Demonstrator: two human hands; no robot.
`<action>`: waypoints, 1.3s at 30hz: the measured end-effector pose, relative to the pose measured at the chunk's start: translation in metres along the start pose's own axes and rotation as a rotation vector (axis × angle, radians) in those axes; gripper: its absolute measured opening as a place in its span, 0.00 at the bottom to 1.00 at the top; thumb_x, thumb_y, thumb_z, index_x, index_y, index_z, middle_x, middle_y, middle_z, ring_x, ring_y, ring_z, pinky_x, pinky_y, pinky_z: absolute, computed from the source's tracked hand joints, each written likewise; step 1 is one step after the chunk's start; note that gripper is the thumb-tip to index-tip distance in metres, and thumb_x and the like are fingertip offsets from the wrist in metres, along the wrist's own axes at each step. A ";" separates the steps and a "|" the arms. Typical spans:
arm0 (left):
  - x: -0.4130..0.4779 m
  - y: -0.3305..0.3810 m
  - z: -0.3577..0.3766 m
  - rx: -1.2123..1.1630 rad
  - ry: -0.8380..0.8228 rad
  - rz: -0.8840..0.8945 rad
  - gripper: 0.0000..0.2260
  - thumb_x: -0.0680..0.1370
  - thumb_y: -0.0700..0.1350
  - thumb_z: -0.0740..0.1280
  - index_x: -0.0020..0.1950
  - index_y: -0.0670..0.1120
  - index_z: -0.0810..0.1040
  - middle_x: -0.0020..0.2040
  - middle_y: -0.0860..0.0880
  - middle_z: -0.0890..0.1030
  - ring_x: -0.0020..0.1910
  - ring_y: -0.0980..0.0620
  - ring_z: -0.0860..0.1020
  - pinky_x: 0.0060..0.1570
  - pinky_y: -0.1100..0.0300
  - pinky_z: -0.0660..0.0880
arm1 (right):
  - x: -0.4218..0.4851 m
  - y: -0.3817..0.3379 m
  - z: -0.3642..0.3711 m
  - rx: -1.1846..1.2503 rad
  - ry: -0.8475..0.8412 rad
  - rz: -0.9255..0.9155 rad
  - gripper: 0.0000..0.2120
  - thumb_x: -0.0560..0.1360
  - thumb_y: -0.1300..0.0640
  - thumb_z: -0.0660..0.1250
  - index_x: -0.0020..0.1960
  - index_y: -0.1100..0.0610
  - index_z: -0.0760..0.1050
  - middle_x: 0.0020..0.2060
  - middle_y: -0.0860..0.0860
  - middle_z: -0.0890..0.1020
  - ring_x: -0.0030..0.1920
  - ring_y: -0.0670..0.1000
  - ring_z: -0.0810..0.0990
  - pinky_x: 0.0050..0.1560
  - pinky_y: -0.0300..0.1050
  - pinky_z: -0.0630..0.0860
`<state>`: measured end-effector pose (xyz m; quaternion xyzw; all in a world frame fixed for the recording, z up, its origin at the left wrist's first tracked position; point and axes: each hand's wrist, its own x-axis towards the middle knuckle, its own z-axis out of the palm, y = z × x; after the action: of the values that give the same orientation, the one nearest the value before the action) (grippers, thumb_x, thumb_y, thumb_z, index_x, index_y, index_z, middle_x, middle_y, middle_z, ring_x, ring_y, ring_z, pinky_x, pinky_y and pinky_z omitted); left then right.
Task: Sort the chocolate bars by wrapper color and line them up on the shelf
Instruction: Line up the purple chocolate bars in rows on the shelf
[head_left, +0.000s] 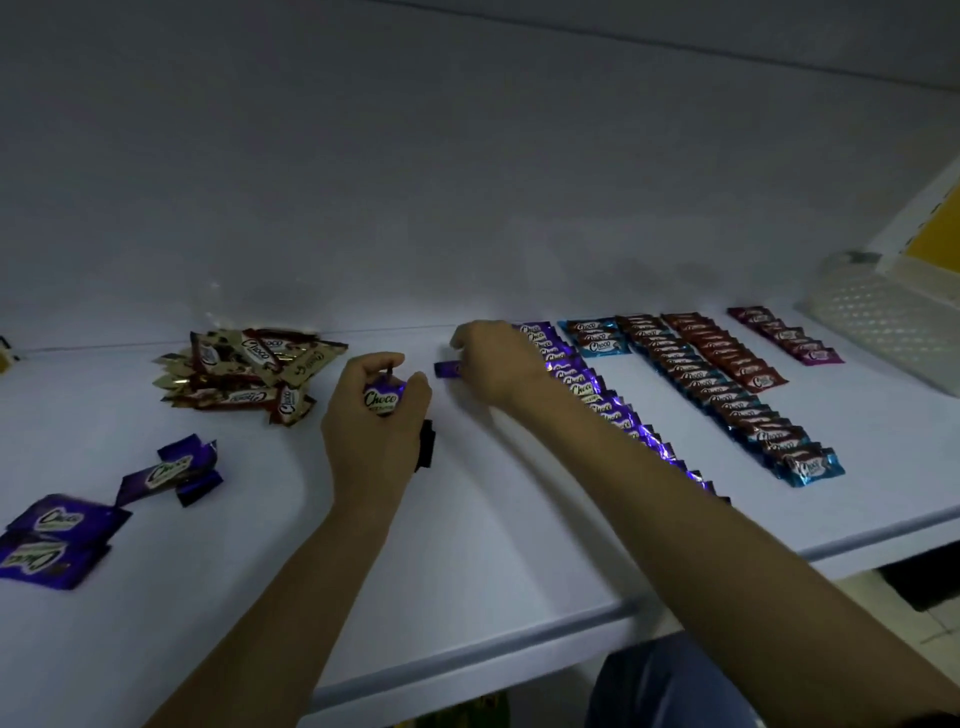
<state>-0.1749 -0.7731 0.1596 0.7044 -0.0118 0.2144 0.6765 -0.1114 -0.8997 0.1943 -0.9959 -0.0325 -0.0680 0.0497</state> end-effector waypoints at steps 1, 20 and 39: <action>0.000 -0.001 0.000 -0.004 0.001 -0.003 0.07 0.75 0.38 0.69 0.52 0.46 0.77 0.40 0.57 0.74 0.36 0.68 0.75 0.36 0.75 0.70 | 0.009 0.007 -0.004 -0.017 -0.013 0.009 0.15 0.77 0.60 0.63 0.62 0.58 0.75 0.59 0.57 0.78 0.60 0.58 0.74 0.58 0.49 0.72; 0.001 -0.001 0.001 -0.033 -0.014 -0.046 0.07 0.75 0.40 0.70 0.50 0.49 0.77 0.40 0.55 0.76 0.33 0.65 0.75 0.33 0.73 0.71 | -0.029 0.042 -0.008 0.224 0.040 -0.077 0.13 0.74 0.64 0.63 0.56 0.56 0.80 0.50 0.54 0.83 0.50 0.55 0.80 0.52 0.48 0.74; 0.002 -0.002 0.001 -0.009 -0.006 -0.054 0.08 0.75 0.40 0.70 0.51 0.50 0.76 0.40 0.57 0.76 0.35 0.66 0.75 0.36 0.74 0.72 | 0.006 0.009 0.001 -0.211 -0.074 -0.083 0.11 0.77 0.63 0.61 0.57 0.60 0.76 0.55 0.58 0.77 0.54 0.59 0.78 0.46 0.46 0.70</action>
<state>-0.1726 -0.7729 0.1584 0.7022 0.0041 0.1940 0.6851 -0.1052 -0.9087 0.1936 -0.9952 -0.0682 -0.0363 -0.0596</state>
